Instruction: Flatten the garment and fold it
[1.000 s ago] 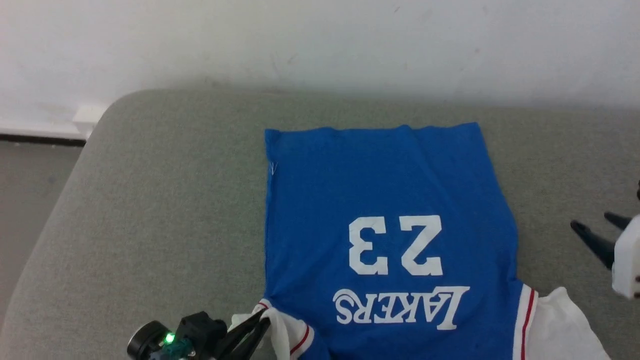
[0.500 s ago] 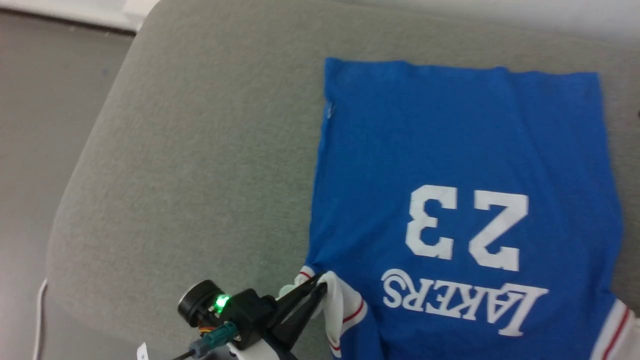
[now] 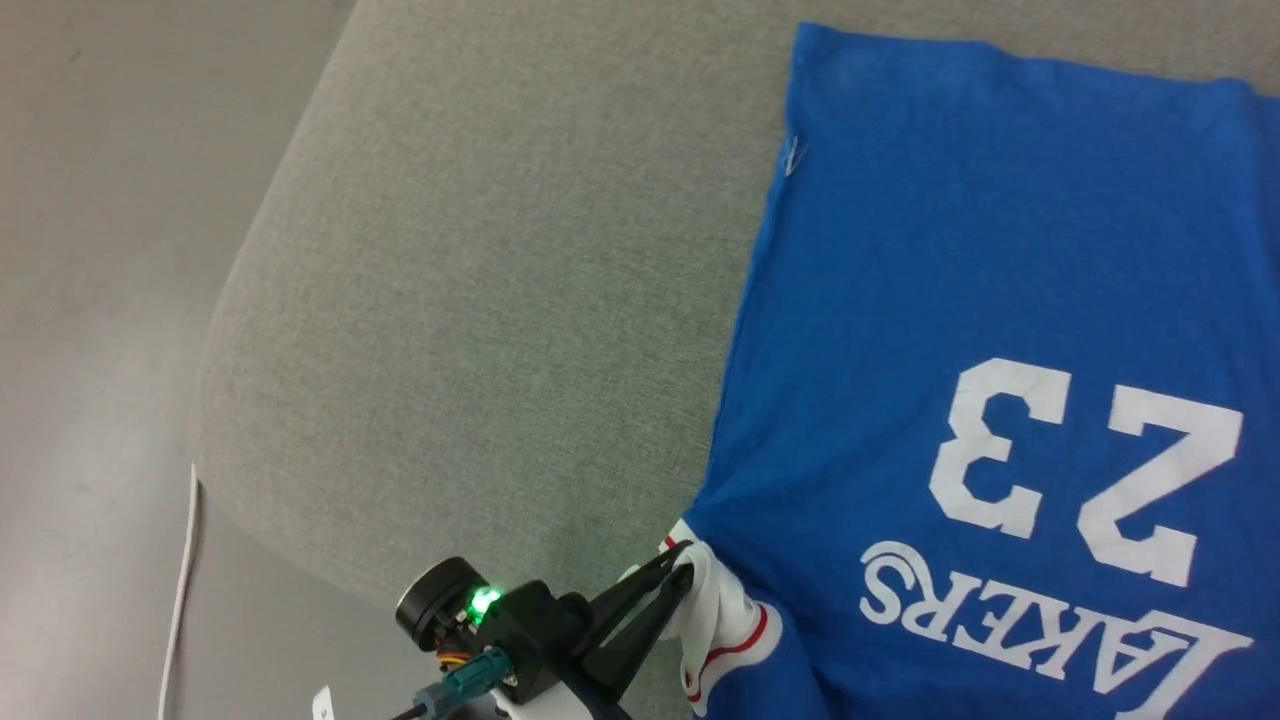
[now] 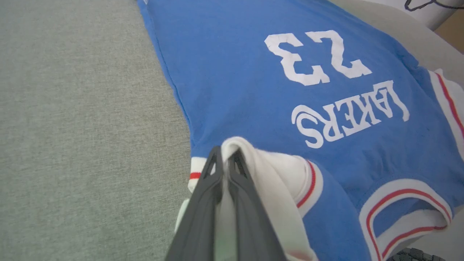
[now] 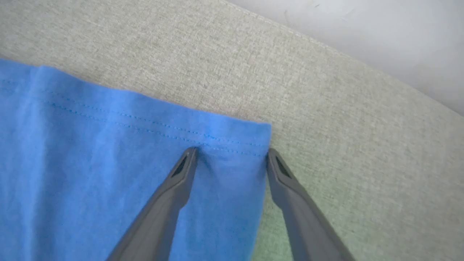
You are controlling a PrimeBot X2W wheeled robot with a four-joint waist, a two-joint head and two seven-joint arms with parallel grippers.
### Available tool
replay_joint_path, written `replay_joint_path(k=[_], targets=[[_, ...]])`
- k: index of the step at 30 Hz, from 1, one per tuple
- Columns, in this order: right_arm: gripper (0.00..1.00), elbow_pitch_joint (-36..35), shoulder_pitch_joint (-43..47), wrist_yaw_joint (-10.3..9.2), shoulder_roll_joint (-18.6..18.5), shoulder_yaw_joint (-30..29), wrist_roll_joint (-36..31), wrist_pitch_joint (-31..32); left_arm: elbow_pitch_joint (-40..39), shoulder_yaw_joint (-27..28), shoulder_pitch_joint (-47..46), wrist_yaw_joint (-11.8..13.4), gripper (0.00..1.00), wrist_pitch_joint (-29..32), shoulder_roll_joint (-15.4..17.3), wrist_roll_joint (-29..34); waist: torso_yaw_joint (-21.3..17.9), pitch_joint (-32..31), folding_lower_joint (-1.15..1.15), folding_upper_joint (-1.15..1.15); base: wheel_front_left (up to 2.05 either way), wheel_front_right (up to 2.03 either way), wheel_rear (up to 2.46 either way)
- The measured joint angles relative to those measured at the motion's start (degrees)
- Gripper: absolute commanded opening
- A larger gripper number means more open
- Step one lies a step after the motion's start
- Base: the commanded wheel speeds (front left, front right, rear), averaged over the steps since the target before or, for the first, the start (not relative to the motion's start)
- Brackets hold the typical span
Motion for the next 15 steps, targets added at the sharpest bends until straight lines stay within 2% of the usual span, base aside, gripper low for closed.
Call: replay_joint_path(k=[3, 4, 5, 15], targets=[[1.0, 0.4, -0.5, -0.07, -0.7, 1.1, 0.2, -0.4, 0.7, 0.0, 0.0, 0.0, 0.0, -0.5, -0.1, 0.0, 0.8, 0.8, 0.0, 0.0, 0.0, 0.0, 0.0], [0.42, 0.5, -0.6, -0.07, -0.8, 1.3, 0.6, -0.4, 0.9, 0.1, 0.0, -0.3, 0.0, -0.5, -0.1, 0.0, 0.9, 1.0, -0.01, 0.0, 0.0, 0.0, 0.0], [0.0, 0.6, -0.6, -0.07, -1.0, 1.8, 1.0, -0.4, 1.2, 0.1, 0.0, -0.4, 0.0, -0.5, -0.1, 0.0, 0.9, 1.0, 0.0, 0.0, 0.0, 0.0, 0.0], [0.0, 2.1, 2.0, -0.05, 0.0, 7.7, 1.8, -3.6, 4.3, 1.6, 0.1, -0.4, 0.0, -1.5, 0.9, -1.5, -1.3, -2.5, 0.0, 0.0, 0.0, 0.0, 0.0]])
